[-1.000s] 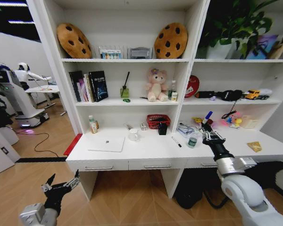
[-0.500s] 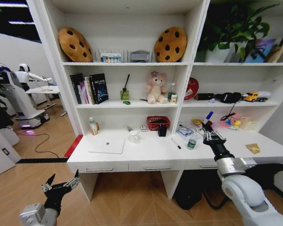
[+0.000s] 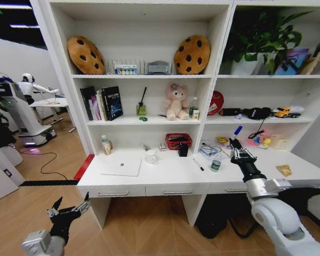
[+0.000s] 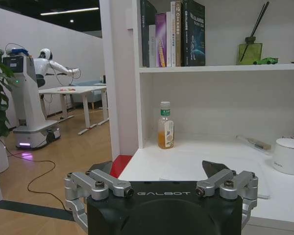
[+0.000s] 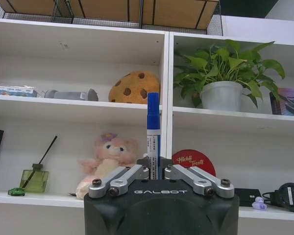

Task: Organize the objects on the table.

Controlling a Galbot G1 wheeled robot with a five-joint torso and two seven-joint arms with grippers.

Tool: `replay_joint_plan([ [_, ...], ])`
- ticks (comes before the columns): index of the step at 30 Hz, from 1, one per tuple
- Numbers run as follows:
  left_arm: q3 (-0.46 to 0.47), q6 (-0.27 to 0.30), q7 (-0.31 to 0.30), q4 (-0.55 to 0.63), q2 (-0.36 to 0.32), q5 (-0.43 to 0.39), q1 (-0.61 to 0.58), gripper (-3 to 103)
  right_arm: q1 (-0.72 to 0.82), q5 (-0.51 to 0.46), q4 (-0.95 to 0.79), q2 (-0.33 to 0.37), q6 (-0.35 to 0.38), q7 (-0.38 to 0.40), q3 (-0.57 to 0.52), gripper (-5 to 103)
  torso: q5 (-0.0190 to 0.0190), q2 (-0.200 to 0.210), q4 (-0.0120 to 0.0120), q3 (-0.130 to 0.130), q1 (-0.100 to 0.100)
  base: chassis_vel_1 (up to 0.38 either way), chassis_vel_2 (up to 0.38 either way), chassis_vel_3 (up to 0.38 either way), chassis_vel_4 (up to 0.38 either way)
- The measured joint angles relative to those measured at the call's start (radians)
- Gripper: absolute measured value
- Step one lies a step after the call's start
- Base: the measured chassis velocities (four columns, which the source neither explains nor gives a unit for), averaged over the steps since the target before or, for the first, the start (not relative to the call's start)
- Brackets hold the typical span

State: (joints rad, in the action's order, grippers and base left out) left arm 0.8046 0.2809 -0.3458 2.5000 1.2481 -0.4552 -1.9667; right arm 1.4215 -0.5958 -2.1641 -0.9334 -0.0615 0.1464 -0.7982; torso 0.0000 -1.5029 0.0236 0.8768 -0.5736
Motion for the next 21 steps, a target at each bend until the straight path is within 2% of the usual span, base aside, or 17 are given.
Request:
replay_joint_plan([
  [5,0.000,0.000,0.000,0.000,0.000,0.000,0.000,100,0.003,0.002,0.002,-0.003,0.033,0.009,-0.003,9,-0.0001,-0.021,0.0000,0.011,-0.009,0.000,0.000,0.000,0.000],
  [16,0.000,0.000,0.000,0.000,0.000,0.000,0.000,100,0.011,-0.014,0.010,-0.014,0.080,0.022,-0.001,9,0.0000,-0.020,0.0001,0.011,-0.009,-0.009,0.007,0.007,-0.011],
  [21,0.000,0.000,0.000,0.000,0.000,0.000,0.000,100,0.013,-0.062,0.012,-0.013,0.129,0.033,-0.003,9,-0.0001,-0.016,0.0002,0.009,-0.007,-0.076,0.089,0.090,-0.108],
])
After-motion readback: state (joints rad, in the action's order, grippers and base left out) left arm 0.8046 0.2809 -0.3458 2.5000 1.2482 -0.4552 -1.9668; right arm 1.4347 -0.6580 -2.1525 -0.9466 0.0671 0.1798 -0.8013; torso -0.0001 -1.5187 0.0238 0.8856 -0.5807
